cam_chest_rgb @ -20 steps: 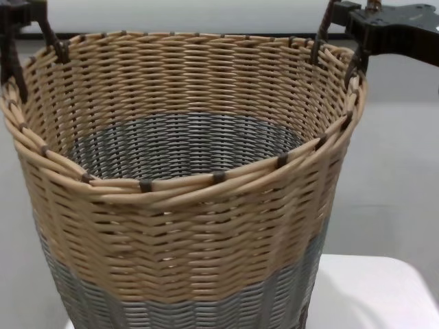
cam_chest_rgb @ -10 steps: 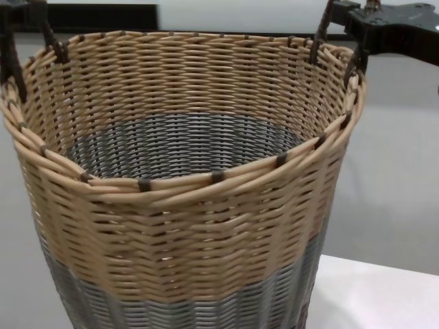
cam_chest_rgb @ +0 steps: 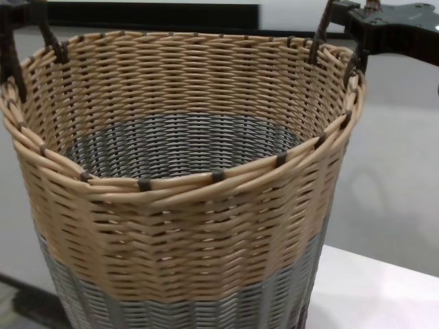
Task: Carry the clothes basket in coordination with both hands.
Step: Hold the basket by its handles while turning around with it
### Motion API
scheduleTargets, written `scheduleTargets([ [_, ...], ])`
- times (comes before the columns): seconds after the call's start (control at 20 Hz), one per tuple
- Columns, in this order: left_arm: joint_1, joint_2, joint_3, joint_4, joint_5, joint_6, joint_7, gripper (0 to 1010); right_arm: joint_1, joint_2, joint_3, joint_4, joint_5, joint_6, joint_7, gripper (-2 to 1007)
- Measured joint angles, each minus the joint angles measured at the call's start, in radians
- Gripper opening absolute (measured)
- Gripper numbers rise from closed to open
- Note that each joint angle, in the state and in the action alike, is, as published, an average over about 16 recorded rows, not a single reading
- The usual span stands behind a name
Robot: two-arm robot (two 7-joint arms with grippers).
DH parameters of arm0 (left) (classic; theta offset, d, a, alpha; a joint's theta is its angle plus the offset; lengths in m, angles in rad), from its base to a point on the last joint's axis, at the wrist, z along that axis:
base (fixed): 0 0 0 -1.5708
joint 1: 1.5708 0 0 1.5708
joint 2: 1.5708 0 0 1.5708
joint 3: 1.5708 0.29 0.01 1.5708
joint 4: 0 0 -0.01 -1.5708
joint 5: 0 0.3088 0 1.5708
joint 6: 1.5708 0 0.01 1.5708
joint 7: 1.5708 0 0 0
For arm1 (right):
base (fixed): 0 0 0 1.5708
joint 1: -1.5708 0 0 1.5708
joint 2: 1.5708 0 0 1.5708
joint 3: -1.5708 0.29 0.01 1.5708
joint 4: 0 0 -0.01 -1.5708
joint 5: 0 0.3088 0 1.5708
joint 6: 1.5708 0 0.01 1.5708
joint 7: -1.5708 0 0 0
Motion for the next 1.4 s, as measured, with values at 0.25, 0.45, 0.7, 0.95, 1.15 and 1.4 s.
scheduleTargets([
  [0.25, 0.0, 0.0, 0.0, 0.0, 0.0, 0.0, 0.0, 1, 0.0, 0.0, 0.0, 0.0, 0.0, 0.0, 0.0, 31],
  [0.45, 0.0, 0.0, 0.0, 0.0, 0.0, 0.001, 0.0, 1, 0.0, 0.0, 0.0, 0.0, 0.0, 0.0, 0.0, 31],
  [0.7, 0.0, 0.0, 0.0, 0.0, 0.0, 0.001, 0.0, 1, 0.0, 0.0, 0.0, 0.0, 0.0, 0.0, 0.0, 31],
  [0.95, 0.0, 0.0, 0.0, 0.0, 0.0, 0.001, 0.0, 1, 0.0, 0.0, 0.0, 0.0, 0.0, 0.0, 0.0, 31],
  [1.15, 0.0, 0.0, 0.0, 0.0, 0.0, 0.001, 0.0, 1, 0.0, 0.0, 0.0, 0.0, 0.0, 0.0, 0.0, 31],
  [1.4, 0.0, 0.0, 0.0, 0.0, 0.0, 0.001, 0.0, 1, 0.0, 0.0, 0.0, 0.0, 0.0, 0.0, 0.0, 31],
])
